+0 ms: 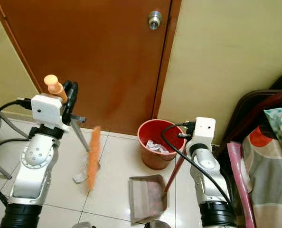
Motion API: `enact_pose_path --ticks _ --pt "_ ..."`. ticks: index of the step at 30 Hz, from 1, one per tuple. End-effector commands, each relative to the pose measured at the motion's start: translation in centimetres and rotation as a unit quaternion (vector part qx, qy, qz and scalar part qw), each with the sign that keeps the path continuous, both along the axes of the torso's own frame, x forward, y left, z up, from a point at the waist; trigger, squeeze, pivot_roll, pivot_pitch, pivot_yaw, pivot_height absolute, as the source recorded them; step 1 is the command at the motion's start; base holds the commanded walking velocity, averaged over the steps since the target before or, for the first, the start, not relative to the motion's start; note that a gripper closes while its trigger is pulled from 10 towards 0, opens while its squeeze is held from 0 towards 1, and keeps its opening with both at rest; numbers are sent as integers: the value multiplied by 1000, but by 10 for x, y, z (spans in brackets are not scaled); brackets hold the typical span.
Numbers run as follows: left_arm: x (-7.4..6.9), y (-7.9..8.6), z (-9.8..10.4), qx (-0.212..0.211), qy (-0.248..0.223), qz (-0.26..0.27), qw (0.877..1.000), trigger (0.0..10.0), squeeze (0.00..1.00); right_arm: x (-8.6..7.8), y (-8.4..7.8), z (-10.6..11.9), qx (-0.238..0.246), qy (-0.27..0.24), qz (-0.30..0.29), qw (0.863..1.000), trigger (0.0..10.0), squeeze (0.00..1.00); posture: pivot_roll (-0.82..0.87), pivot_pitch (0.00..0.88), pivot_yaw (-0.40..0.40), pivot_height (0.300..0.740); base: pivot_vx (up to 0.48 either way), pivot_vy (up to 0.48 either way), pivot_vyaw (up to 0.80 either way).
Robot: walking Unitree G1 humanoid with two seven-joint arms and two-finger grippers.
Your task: Sweep floor
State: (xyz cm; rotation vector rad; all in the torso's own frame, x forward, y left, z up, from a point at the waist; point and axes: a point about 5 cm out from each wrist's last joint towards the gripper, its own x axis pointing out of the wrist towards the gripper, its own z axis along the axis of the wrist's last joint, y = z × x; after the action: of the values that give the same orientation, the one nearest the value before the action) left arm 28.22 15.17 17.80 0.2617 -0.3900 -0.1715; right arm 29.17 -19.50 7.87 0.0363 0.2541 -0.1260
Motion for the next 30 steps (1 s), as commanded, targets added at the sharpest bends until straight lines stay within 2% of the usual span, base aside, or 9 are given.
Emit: enact_pose_path --ticks 1,5,7,12,16,20,25,30 --pt "8 14 10 24 -20 13 999 10000 0 2 -2 6 -2 -17 -3 1000 10000 0 -23 33 -53 740 0 0 0" --pt "19 24 8 47 -10 17 999 10000 0 1 -4 4 0 -16 -1 1000 10000 0 -24 39 -56 740 0 0 0" --pt "25 36 9 51 -4 34 998 10000 0 0 -7 4 0 -16 -3 1000 10000 0 -38 47 -56 740 0 0 0" --pt "33 49 -5 74 24 36 996 10000 0 -1 -16 5 5 -17 -14 1000 10000 0 -56 61 -57 740 0 0 0" --pt "36 39 -17 80 46 -22 995 10000 0 -3 -18 7 1 -17 -13 1000 10000 0 -90 90 -65 740 0 0 0" --pt "41 32 -26 85 58 -37 994 10000 0 -4 -19 8 -2 -18 -10 1000 10000 0 -99 96 -67 740 0 0 0" --pt "50 12 -37 90 68 -57 992 10000 0 -6 -22 9 -10 -20 -8 1000 10000 0 -125 110 -70 740 0 0 0" --pt "51 -1 -43 89 80 -73 990 10000 0 -2 -25 12 -19 -28 -19 999 10000 0 -129 112 -67 740 0 0 0"
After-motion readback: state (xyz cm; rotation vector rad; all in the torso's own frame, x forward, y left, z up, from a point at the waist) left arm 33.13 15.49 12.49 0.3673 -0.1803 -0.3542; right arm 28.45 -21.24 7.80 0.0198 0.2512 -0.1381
